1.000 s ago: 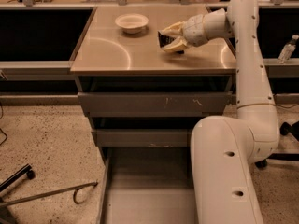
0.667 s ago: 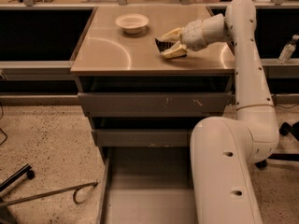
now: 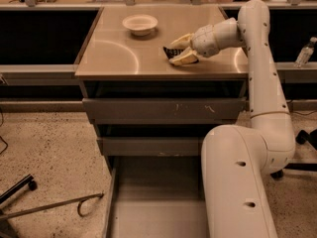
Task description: Pick rxbar chocolate from bottom drawer and place on counter
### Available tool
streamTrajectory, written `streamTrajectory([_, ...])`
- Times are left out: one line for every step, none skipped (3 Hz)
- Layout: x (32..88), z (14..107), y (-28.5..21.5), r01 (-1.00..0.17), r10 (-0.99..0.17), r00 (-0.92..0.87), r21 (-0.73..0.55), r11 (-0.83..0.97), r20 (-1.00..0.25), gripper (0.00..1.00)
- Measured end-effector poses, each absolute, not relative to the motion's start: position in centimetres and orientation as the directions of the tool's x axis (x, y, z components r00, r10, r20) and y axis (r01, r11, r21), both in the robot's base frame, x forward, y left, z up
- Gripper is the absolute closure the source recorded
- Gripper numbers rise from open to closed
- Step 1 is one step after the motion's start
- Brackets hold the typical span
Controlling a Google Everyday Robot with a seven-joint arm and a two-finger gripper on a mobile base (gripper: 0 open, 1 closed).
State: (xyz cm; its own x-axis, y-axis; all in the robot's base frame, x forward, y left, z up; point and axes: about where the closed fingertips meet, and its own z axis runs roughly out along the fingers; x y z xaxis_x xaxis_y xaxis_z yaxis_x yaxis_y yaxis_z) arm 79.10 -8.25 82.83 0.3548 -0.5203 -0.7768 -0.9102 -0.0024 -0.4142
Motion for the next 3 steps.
streamTrajectory([79.10, 82.83, -8.25, -0.910, -0.520, 0.355, -0.414, -0.002, -0.777, 0.34])
streamTrajectory([79.10, 82.83, -8.25, -0.910, -0.520, 0.355, -0.414, -0.002, -0.777, 0.11])
streamTrajectory([79.10, 82.83, -8.25, -0.910, -0.520, 0.355, -0.414, -0.002, -0.777, 0.00])
